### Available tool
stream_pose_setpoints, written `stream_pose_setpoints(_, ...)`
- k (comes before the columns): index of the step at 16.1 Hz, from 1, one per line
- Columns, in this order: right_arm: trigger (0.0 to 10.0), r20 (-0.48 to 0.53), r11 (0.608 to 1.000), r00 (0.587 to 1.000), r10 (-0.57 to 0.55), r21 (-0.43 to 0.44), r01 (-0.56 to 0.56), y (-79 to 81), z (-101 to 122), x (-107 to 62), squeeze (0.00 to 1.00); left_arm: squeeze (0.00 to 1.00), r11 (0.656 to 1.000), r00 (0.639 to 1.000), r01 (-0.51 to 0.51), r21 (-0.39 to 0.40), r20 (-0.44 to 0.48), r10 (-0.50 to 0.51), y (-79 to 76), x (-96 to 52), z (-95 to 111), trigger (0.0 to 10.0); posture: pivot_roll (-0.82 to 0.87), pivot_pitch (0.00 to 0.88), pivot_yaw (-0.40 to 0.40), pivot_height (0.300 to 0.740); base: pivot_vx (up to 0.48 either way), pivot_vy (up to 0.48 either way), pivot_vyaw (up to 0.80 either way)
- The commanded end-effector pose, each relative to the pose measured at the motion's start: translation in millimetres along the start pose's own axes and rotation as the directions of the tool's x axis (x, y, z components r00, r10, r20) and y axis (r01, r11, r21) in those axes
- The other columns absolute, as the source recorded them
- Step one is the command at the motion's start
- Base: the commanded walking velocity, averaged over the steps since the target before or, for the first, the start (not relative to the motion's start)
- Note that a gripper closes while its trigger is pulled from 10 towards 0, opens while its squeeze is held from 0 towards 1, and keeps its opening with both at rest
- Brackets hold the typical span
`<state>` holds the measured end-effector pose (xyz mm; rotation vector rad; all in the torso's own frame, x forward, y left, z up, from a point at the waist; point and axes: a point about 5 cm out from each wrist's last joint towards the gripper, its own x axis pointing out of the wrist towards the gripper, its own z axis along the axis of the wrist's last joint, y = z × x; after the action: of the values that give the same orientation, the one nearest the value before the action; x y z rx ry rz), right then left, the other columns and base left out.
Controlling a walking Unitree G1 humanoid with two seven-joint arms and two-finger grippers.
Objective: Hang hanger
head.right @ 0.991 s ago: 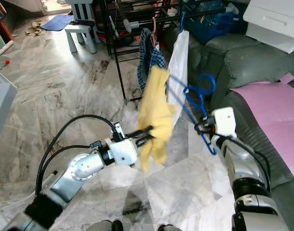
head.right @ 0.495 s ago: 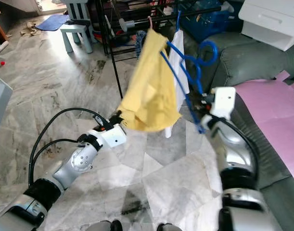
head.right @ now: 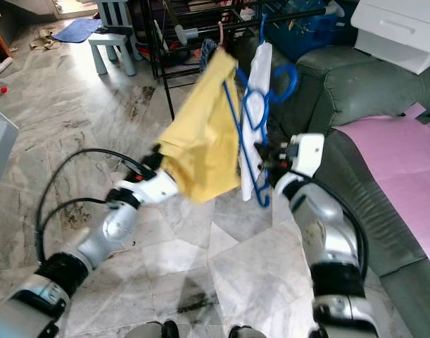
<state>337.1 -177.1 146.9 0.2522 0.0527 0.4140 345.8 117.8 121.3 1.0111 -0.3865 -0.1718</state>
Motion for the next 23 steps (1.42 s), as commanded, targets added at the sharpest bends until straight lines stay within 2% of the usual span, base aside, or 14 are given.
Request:
stream_pose_setpoints(1, 10.0, -0.002, 0.996, 0.996, 0.087, -0.035, -0.087, 11.0, 5.7, -1.6, 0.00, 0.00, 0.999, 0.999, -0.040, 0.010, -0.008, 0.040, 10.6, 4.0, -4.8, 10.0, -0.06, 0.108, -0.002, 0.740, 0.000, 0.000, 0.00)
stream_pose_setpoints(3, 10.0, -0.109, 0.977, 0.975, 0.191, -0.075, -0.200, 17.9, -11.0, -13.8, 0.00, 0.00, 0.996, 0.996, -0.087, 0.031, -0.012, 0.087, 25.1, 10.0, -10.2, 10.0, -0.06, 0.109, 0.000, 0.740, 0.000, 0.000, 0.00)
stream_pose_setpoints(8, 10.0, -0.260, 0.944, 0.927, 0.269, -0.119, -0.307, 13.7, -20.7, -35.2, 0.00, 0.00, 0.990, 0.991, -0.133, 0.042, 0.018, 0.133, 40.9, 16.7, -11.6, 10.0, -0.06, 0.112, 0.006, 0.740, 0.000, 0.000, 0.00)
stream_pose_setpoints(9, 10.0, -0.298, 0.940, 0.923, 0.244, -0.161, -0.301, 6.4, -23.0, -40.3, 0.00, 0.00, 0.985, 0.985, -0.170, 0.010, 0.033, 0.169, 47.5, 17.9, -10.3, 10.0, -0.06, 0.112, 0.006, 0.740, 0.000, 0.000, 0.00)
stream_pose_setpoints(11, 10.0, -0.356, 0.947, 0.917, 0.182, -0.189, -0.261, -6.1, -27.3, -45.4, 0.00, 0.00, 0.979, 0.976, -0.201, -0.031, 0.074, 0.203, 56.4, 19.6, -5.3, 10.0, -0.06, 0.115, 0.005, 0.740, 0.000, 0.000, 0.00)
stream_pose_setpoints(12, 10.0, -0.392, 0.931, 0.901, 0.184, -0.224, -0.288, -8.8, -29.8, -50.5, 0.00, 0.00, 0.976, 0.972, -0.204, -0.073, 0.101, 0.210, 60.4, 20.1, -2.1, 10.0, -0.06, 0.117, 0.006, 0.740, 0.000, 0.000, 0.00)
stream_pose_setpoints(13, 10.0, -0.400, 0.927, 0.891, 0.214, -0.204, -0.314, -6.7, -29.8, -53.1, 0.00, 0.00, 0.976, 0.971, -0.202, -0.077, 0.112, 0.209, 61.4, 20.4, -0.9, 10.0, -0.06, 0.117, 0.006, 0.740, 0.000, 0.000, 0.00)
stream_pose_setpoints(16, 10.0, -0.427, 0.884, 0.846, 0.319, -0.187, -0.428, 1.7, -27.6, -61.4, 0.00, 0.00, 0.987, 0.973, -0.105, -0.118, 0.191, 0.127, 53.6, 18.2, 6.2, 10.0, -0.06, 0.120, 0.012, 0.740, 0.000, 0.000, 0.00)
stream_pose_setpoints(19, 10.0, -0.423, 0.871, 0.835, 0.351, -0.178, -0.457, 3.5, -26.3, -62.6, 0.00, 0.00, 0.985, 0.962, 0.016, -0.171, 0.272, 0.031, 43.3, 16.6, 17.4, 10.0, -0.06, 0.120, 0.013, 0.740, 0.000, 0.000, 0.00)
stream_pose_setpoints(20, 10.0, -0.429, 0.865, 0.832, 0.353, -0.189, -0.465, 3.7, -26.7, -63.4, 0.00, 0.00, 0.977, 0.946, 0.110, -0.181, 0.321, -0.047, 34.9, 13.9, 23.3, 10.0, -0.06, 0.120, 0.016, 0.740, 0.000, 0.000, 0.00)
stream_pose_setpoints(22, 10.0, -0.437, 0.860, 0.829, 0.349, -0.202, -0.468, 1.4, -25.7, -65.4, 0.00, 0.00, 0.968, 0.921, 0.208, -0.142, 0.360, -0.145, 24.1, 8.0, 25.0, 10.0, -0.05, 0.121, 0.018, 0.740, 0.000, 0.000, 0.00)
stream_pose_setpoints(23, 10.0, -0.442, 0.859, 0.829, 0.344, -0.209, -0.467, -0.5, -24.2, -66.1, 0.00, 0.00, 0.965, 0.922, 0.231, -0.121, 0.345, -0.178, 20.5, 6.1, 20.7, 10.0, -0.06, 0.121, 0.020, 0.740, 0.000, 0.000, 0.00)
